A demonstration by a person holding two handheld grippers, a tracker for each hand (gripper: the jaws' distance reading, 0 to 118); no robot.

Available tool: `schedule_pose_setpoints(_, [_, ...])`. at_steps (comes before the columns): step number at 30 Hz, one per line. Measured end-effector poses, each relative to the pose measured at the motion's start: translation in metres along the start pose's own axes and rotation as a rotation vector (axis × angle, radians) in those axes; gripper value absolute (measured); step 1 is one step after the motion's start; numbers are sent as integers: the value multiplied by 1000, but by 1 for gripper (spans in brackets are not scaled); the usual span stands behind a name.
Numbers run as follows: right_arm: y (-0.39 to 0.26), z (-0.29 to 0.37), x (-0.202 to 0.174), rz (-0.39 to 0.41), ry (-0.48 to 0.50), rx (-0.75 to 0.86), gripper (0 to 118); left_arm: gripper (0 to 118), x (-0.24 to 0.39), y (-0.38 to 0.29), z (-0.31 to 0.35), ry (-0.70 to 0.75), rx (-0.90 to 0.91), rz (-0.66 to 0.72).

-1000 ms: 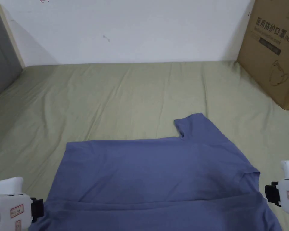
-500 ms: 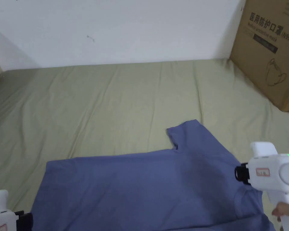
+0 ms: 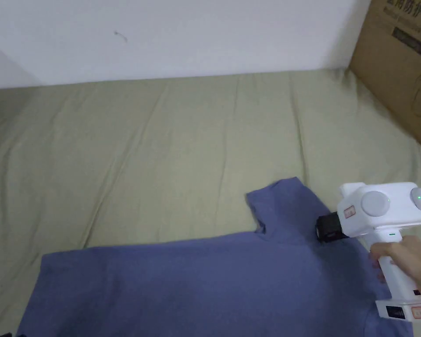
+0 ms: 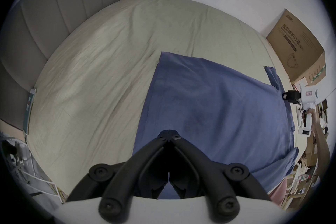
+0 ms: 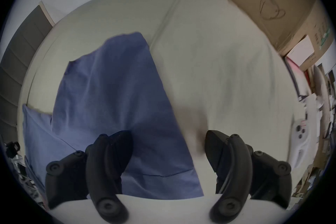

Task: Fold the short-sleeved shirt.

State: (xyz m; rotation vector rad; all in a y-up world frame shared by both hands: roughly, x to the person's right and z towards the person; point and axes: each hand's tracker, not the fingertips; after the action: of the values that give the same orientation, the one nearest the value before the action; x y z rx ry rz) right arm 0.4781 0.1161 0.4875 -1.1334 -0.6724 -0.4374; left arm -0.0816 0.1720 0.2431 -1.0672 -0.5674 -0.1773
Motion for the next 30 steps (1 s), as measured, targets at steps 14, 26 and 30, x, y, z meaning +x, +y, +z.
schedule_pose_setpoints(14, [3,32,-6,-28,72,71,1,0,1,6,-11,-26,-18,23])
schedule_pose_setpoints(26, [6,43,-12,2,69,104,1,69,-5,115,-82,-55,75,70])
schedule_pose_setpoints(30, [5,42,-8,-26,85,96,1,98,6,140,-130,-10,-12,13])
